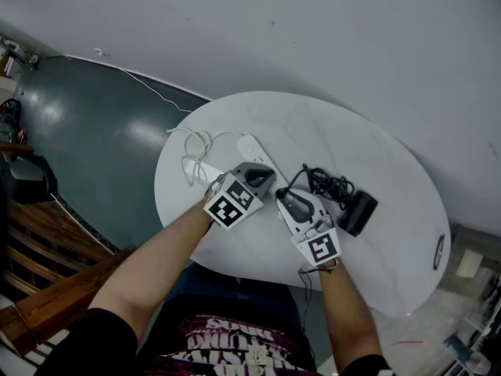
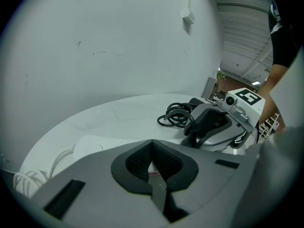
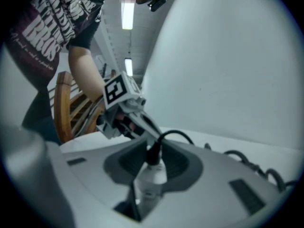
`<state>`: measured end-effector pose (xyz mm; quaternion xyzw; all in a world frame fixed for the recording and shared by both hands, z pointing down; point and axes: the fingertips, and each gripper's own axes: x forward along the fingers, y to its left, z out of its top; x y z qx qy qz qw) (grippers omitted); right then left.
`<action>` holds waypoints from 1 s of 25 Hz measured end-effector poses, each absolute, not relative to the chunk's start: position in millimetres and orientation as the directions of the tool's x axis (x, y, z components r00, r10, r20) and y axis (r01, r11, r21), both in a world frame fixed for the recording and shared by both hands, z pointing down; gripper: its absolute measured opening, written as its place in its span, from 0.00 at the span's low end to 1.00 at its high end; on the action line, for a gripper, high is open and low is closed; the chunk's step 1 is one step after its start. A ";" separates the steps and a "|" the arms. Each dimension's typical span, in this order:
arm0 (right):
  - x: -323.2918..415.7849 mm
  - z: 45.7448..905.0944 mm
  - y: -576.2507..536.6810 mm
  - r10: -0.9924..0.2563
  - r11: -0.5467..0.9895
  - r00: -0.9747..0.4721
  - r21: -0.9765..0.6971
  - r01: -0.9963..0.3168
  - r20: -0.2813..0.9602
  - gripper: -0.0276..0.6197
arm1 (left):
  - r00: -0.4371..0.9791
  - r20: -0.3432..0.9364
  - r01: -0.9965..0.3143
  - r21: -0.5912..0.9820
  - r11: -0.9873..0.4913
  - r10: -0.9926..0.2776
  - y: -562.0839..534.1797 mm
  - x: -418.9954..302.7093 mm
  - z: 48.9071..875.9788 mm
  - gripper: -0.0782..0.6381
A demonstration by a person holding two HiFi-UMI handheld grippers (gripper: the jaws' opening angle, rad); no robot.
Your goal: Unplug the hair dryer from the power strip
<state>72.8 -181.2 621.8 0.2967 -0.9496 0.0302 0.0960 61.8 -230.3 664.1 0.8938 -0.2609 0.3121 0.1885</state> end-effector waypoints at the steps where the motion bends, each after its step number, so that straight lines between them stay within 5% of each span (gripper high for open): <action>1: 73.7 621.3 -180.1 -0.558 0.822 -0.806 0.004 -0.569 0.198 0.22 | 0.668 0.657 -0.586 0.175 -0.791 -0.350 -230.4 61.6 664.1 0.13; 14: 67.7 628.9 -176.7 -0.584 0.802 -0.719 0.134 -0.582 0.375 0.22 | 0.665 0.656 -0.595 0.177 -0.784 -0.357 -231.7 60.9 665.2 0.13; 20: 70.0 630.4 -175.6 -0.580 0.785 -0.727 0.014 -0.620 0.367 0.23 | 0.660 0.657 -0.597 0.164 -0.786 -0.364 -230.4 61.5 666.2 0.13; 22: 69.1 631.6 -169.2 -0.551 0.799 -0.742 -0.015 -0.601 0.383 0.33 | 0.659 0.649 -0.604 0.157 -0.781 -0.379 -229.3 61.0 668.4 0.13; 25: 77.5 635.1 -162.9 -0.558 0.786 -0.719 -0.012 -0.618 0.414 0.34 | 0.661 0.634 -0.612 0.148 -0.777 -0.401 -230.0 60.9 667.0 0.13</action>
